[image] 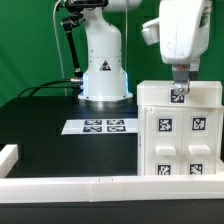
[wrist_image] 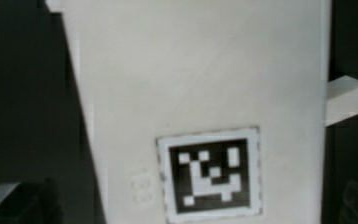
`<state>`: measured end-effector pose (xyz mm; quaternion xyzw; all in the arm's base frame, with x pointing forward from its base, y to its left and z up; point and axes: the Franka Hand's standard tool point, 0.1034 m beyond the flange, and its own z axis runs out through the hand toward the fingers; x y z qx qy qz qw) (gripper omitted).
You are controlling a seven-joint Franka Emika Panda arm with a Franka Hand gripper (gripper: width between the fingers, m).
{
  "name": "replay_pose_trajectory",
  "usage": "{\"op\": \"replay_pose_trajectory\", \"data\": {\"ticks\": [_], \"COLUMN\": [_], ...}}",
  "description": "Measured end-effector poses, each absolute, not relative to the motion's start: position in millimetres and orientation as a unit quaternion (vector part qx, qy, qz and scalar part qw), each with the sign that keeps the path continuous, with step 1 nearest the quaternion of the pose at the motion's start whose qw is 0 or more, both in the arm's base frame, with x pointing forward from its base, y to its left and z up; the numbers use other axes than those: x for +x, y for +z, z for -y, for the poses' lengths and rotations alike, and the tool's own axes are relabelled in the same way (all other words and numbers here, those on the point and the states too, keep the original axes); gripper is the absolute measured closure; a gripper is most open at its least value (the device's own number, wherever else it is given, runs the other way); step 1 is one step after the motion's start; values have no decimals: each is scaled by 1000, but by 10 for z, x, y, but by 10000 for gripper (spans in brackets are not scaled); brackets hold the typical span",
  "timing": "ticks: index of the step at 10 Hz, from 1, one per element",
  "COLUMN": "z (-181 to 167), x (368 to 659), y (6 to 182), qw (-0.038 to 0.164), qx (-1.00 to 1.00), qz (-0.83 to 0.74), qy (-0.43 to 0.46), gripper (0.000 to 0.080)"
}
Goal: Assemble cabinet
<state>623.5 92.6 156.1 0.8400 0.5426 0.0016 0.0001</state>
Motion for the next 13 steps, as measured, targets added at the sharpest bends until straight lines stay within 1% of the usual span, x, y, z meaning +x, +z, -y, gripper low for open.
{"op": "replay_pose_trajectory", "data": {"ticks": [3,4,5,6,7,10,13], "z": [-901,-897,-896,-895,-894,-896,-889], "x": [6220,6221,6221,6221,6221,6220,6219], "y": [1512,1512,1511,1510,1510,1508,1505], "qw": [-1,-1,-2,-1,-1,-2,-1], "qx": [841,842,845,849,849,890,937], "qz": [-540,-540,-535,-528,-528,-455,-348], "qy": [-2,-2,-2,-2,-2,-2,4], "gripper": [3,137,137,241,239,239,239]}}
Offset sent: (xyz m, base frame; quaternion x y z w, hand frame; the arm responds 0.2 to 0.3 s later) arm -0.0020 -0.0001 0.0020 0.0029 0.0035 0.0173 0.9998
